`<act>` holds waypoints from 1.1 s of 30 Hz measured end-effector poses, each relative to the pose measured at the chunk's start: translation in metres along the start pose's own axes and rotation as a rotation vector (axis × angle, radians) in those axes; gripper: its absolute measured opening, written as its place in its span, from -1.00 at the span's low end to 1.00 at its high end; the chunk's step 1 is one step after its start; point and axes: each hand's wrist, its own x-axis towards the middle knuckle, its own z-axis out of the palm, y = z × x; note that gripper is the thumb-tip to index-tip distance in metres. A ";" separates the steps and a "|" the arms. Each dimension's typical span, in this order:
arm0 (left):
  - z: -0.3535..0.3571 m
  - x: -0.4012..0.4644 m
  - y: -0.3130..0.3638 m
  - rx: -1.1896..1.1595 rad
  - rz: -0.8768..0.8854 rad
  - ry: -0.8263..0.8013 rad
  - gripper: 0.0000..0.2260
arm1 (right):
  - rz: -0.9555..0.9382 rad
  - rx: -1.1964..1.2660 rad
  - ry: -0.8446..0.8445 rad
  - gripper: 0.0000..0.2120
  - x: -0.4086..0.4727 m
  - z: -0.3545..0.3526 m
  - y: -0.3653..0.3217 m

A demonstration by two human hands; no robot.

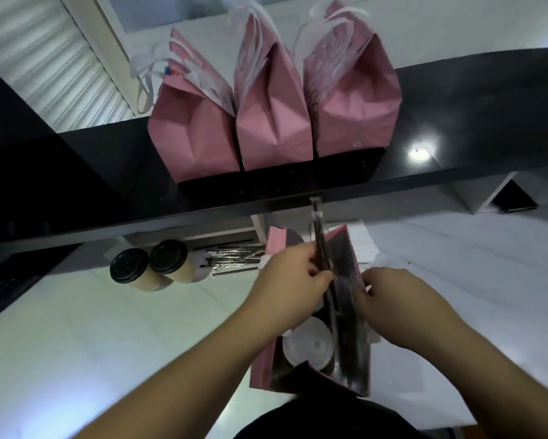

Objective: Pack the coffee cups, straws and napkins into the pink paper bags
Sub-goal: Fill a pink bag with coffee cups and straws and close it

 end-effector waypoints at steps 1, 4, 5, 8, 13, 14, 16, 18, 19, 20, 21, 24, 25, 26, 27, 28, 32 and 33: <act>0.008 0.002 -0.003 0.091 -0.021 -0.017 -0.98 | -0.001 -0.001 0.006 -0.60 -0.001 0.000 0.001; 0.027 0.002 -0.004 0.248 -0.046 -0.065 -0.98 | -0.008 0.004 0.024 -0.60 -0.002 0.001 0.003; 0.031 0.003 -0.003 0.279 -0.063 -0.089 -0.97 | -0.012 0.006 0.027 -0.61 -0.002 0.002 0.004; 0.037 0.005 0.005 0.433 -0.121 -0.206 -0.89 | -0.024 -0.008 0.038 -0.65 0.000 0.003 0.005; 0.018 -0.022 0.011 0.425 0.032 -0.057 -0.85 | -0.048 -0.019 0.048 -0.64 0.003 0.003 0.008; 0.008 -0.031 0.009 0.365 0.042 0.008 -0.80 | -0.050 -0.014 0.047 -0.64 0.003 0.003 0.008; -0.015 -0.048 0.001 0.267 0.037 0.131 -0.75 | -0.063 -0.006 0.051 -0.65 0.003 0.001 0.008; -0.037 -0.058 -0.014 0.245 -0.005 0.255 -0.76 | -0.088 -0.009 0.083 -0.69 0.004 -0.002 0.007; -0.047 -0.064 -0.023 0.255 -0.040 0.304 -0.77 | -0.107 -0.015 0.112 -0.70 0.005 -0.003 0.005; -0.054 -0.069 -0.030 0.262 -0.081 0.330 -0.78 | -0.127 -0.022 0.142 -0.70 0.007 -0.005 0.003; -0.058 -0.075 -0.036 0.268 -0.121 0.327 -0.80 | -0.150 -0.022 0.169 -0.69 0.010 -0.006 0.000; -0.050 -0.096 -0.046 0.296 -0.205 0.185 -0.55 | -0.257 -0.033 0.232 -0.60 0.023 -0.009 -0.009; -0.043 -0.102 -0.047 0.306 -0.222 0.145 -0.43 | -0.298 -0.059 0.253 -0.57 0.028 -0.010 -0.012; -0.036 -0.107 -0.047 0.311 -0.236 0.117 -0.36 | -0.334 -0.089 0.268 -0.52 0.034 -0.011 -0.015; -0.029 -0.110 -0.046 0.309 -0.250 0.100 -0.33 | -0.362 -0.120 0.269 -0.48 0.040 -0.013 -0.018; -0.024 -0.112 -0.046 0.296 -0.265 0.097 -0.34 | -0.378 -0.151 0.257 -0.46 0.045 -0.015 -0.021; -0.020 -0.115 -0.052 0.204 -0.307 0.124 -0.57 | -0.375 -0.226 0.172 -0.56 0.062 -0.018 -0.027; -0.021 -0.115 -0.053 0.193 -0.302 0.130 -0.62 | -0.368 -0.223 0.157 -0.61 0.065 -0.019 -0.026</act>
